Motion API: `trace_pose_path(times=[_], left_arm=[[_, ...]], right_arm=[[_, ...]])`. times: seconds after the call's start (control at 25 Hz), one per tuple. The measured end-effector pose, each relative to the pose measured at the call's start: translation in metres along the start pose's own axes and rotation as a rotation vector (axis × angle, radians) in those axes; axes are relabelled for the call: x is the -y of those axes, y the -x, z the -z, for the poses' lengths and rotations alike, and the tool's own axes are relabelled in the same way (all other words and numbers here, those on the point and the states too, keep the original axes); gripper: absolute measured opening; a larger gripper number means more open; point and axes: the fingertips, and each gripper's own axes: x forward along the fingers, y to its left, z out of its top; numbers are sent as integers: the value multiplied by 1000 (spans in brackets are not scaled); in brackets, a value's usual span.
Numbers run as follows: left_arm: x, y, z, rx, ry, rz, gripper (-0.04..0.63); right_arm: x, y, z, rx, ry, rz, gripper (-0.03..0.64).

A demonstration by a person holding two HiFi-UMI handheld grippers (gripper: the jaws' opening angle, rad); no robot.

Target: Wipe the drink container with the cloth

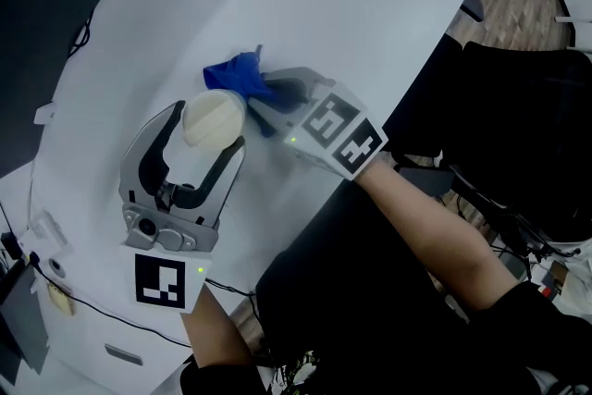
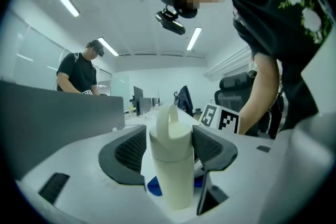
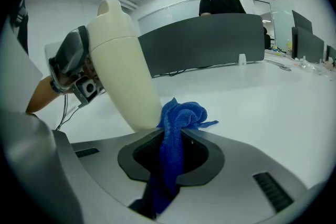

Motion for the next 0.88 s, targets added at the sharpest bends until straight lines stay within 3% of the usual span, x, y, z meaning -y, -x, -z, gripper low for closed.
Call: trace_pose_path(times=[0.12,0.24,0.32,0.4,0.52,0.6,0.76,0.88], left_arm=[[-2,5,1,-65,-24,-220,279],[-1,1,4,-76,34,-423,279],[-5,-5,7,-84,71,-499,279],[-8,-7,8,-79,107,-529,276],[-5,-8,12,-77,102,-454,270],[-1,-9,16,-58,64,-316,266],[2,-6,15,0,24,-9,264],[4,-8,8,12,16,97,264]], right_arm=[[0,0,-1,6,7,17,52],[2,0,-1,8,18,50,55],[2,-2,-2,13,34,74,55],[1,-2,-4,20,46,90,55],[-1,3,-3,29,35,77,57],[-2,19,-16,81,-10,46,63],[-15,83,-93,324,-72,-45,63],[-29,104,-130,408,-56,-95,63]])
